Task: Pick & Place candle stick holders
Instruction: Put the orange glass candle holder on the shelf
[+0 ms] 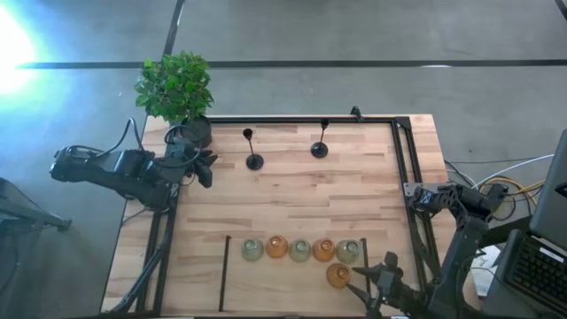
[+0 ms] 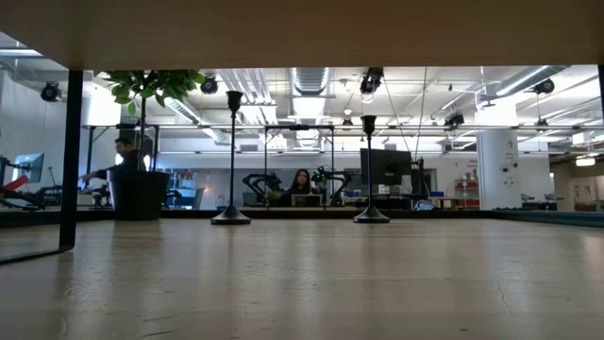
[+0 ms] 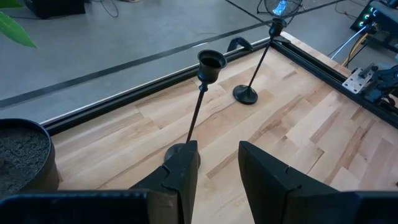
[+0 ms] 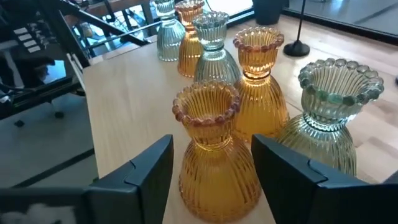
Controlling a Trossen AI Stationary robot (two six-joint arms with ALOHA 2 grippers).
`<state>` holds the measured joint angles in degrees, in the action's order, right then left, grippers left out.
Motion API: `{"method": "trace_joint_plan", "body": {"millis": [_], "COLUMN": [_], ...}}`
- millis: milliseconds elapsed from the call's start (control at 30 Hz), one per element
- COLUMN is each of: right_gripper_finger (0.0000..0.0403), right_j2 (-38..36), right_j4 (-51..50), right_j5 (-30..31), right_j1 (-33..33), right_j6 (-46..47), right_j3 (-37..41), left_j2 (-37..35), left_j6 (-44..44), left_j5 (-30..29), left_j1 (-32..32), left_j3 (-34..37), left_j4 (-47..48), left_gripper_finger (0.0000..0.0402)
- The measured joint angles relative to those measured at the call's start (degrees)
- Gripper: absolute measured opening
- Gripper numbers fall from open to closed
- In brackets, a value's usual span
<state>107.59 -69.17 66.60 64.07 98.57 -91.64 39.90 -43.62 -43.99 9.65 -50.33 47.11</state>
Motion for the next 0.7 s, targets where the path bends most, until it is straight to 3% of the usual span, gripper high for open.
{"method": "trace_joint_plan", "body": {"millis": [500,700], "right_gripper_finger": [0.0216,0.0187], "right_j2": [2.95,2.93], "right_j4": [1.91,2.58], "right_j5": [1.02,1.03], "right_j1": [-3.15,-3.63], "right_j6": [-0.19,-0.05], "right_j3": [0.0,0.0], "left_j2": [-0.01,0.0], "left_j6": [0.18,0.53], "left_j5": [0.01,0.02], "left_j1": [0.02,0.02], "left_j3": [0.0,0.0], "left_j4": [0.04,0.04], "left_gripper_finger": [0.012,0.012]}}
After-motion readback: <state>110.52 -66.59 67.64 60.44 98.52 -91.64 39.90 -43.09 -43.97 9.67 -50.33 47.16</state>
